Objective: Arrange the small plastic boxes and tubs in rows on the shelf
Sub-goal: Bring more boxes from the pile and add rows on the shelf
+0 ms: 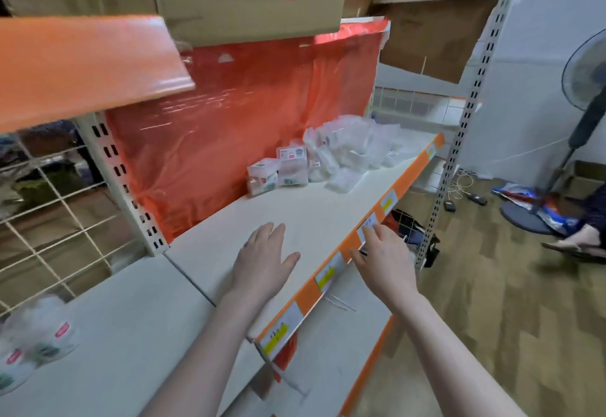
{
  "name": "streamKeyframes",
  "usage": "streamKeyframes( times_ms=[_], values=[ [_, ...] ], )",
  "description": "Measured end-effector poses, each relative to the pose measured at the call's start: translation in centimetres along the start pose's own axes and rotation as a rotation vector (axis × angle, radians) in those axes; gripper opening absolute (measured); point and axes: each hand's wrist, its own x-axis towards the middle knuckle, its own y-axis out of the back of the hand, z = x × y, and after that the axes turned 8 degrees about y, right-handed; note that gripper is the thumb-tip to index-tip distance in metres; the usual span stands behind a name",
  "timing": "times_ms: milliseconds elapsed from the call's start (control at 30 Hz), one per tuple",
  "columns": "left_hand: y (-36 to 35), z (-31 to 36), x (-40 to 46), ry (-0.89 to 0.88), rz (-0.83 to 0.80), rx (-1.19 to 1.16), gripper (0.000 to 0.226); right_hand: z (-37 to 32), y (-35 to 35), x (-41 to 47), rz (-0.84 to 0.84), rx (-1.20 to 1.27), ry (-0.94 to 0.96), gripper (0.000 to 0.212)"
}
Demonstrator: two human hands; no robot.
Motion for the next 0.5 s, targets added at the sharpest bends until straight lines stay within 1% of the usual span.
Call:
streamKeyframes(
  times_ms=[133,233,400,500],
  values=[
    [-0.7,1.5,3.5,0.009,0.009,-0.023,0.062,2.3,-1.1,3.9,0.0,0.014,0.02,0.036],
    [-1.9,3.0,5.8,0.027,0.035,-0.035,0.062,5.1,-2.2,7.0,-0.024,0.016,0.056,0.038],
    [-5.0,6.8,10.7,0.126,0.049,-0.034,0.063,11.1,-4.5,12.5,0.005,0.109,0.106,0.033],
    [-7.0,10.0,14.3,0.197,0.095,-0.043,0.061,15.8,-5.9,16.4,0.026,0.19,0.198,0.033]
  ],
)
